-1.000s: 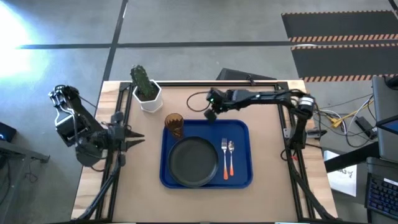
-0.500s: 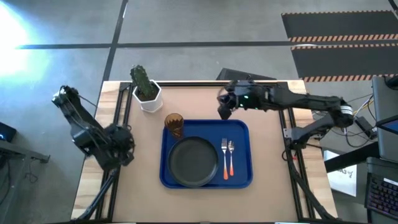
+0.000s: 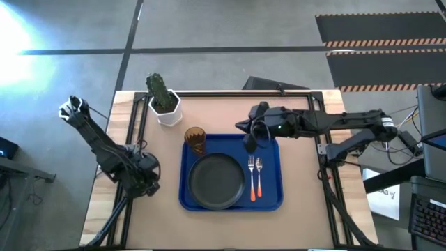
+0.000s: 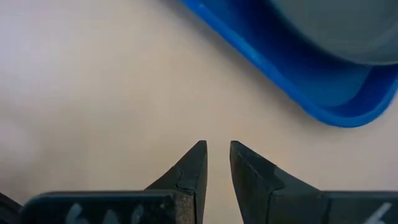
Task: Pick and place plate/cup/fork/spoon on tray
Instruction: Move the blue tray to the center of the table, then return to Home Position
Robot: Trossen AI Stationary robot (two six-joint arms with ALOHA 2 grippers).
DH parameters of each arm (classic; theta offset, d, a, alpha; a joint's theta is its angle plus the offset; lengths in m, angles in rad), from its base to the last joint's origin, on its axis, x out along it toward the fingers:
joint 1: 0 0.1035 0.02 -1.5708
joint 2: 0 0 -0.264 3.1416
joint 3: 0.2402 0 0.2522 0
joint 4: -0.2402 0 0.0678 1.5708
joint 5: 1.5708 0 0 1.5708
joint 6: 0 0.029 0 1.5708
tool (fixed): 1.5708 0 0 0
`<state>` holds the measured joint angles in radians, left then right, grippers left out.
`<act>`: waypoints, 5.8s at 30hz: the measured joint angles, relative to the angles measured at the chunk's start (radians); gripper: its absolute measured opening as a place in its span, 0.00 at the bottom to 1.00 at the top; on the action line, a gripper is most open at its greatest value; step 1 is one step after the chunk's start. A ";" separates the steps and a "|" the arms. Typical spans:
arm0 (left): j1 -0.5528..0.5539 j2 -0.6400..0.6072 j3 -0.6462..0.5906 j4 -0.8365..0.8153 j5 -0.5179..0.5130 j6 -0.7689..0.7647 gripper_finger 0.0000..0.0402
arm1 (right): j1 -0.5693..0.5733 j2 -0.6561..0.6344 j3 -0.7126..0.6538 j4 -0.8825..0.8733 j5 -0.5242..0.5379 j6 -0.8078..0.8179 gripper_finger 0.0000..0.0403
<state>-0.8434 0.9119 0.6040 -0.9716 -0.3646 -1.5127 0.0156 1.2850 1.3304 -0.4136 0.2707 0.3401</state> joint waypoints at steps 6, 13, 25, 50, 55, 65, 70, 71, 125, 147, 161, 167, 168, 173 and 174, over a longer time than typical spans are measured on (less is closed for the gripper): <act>0.026 0.004 -0.081 0.137 0.007 0.001 0.13 | 0.034 0.054 0.000 0.060 0.003 -0.010 0.02; 0.095 0.036 -0.181 0.354 -0.010 0.058 0.12 | 0.051 0.090 0.000 0.153 0.002 -0.044 0.02; 0.249 0.130 -0.264 0.677 -0.010 0.277 0.00 | 0.063 0.083 0.001 0.216 -0.008 -0.091 0.02; 0.393 0.173 -0.256 0.804 0.066 0.491 0.00 | 0.067 0.082 0.002 0.213 -0.008 -0.106 0.02; 0.393 0.142 -0.214 0.788 0.061 0.571 0.00 | 0.067 0.082 0.002 0.213 -0.009 -0.117 0.02; 0.390 -0.058 0.092 0.199 -0.012 0.638 0.00 | 0.067 0.060 0.002 0.241 -0.009 -0.148 0.02; 0.388 -0.152 0.264 0.178 0.001 0.841 0.00 | 0.072 0.019 0.002 0.271 -0.009 -0.158 0.02; 0.384 -0.167 0.289 0.199 0.025 0.894 0.00 | 0.074 0.007 0.002 0.270 -0.009 -0.155 0.02; 0.370 -0.911 -0.094 0.427 0.563 1.362 0.00 | 0.141 -1.008 -1.269 0.937 -0.271 -0.071 0.02; 0.371 -0.913 -0.296 0.696 0.473 1.592 0.00 | 0.141 -1.247 -1.318 0.658 -0.155 -0.221 0.02; 0.372 -0.903 -0.594 1.098 0.356 1.458 0.00 | 0.141 -1.245 -1.318 0.655 -0.155 -0.181 0.02; 0.388 -0.912 -0.596 1.087 0.245 1.573 0.00 | 0.141 -1.245 -1.318 0.654 -0.155 -0.180 0.02; 0.396 -0.912 -0.596 1.086 0.216 1.577 0.00 | 0.141 -1.245 -1.318 0.654 -0.152 -0.180 0.02; 0.460 -0.912 -0.597 1.086 0.193 1.579 0.00 | 0.123 -1.244 -1.318 0.653 -0.112 -0.158 0.02; 0.476 -0.912 -0.597 1.086 0.193 1.581 0.00 | 0.114 -1.244 -1.318 0.651 -0.112 -0.158 0.02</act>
<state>-0.3673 -0.0006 0.0073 0.1141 -0.1719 0.0686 0.1298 0.0414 0.0120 0.2373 0.1588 0.1818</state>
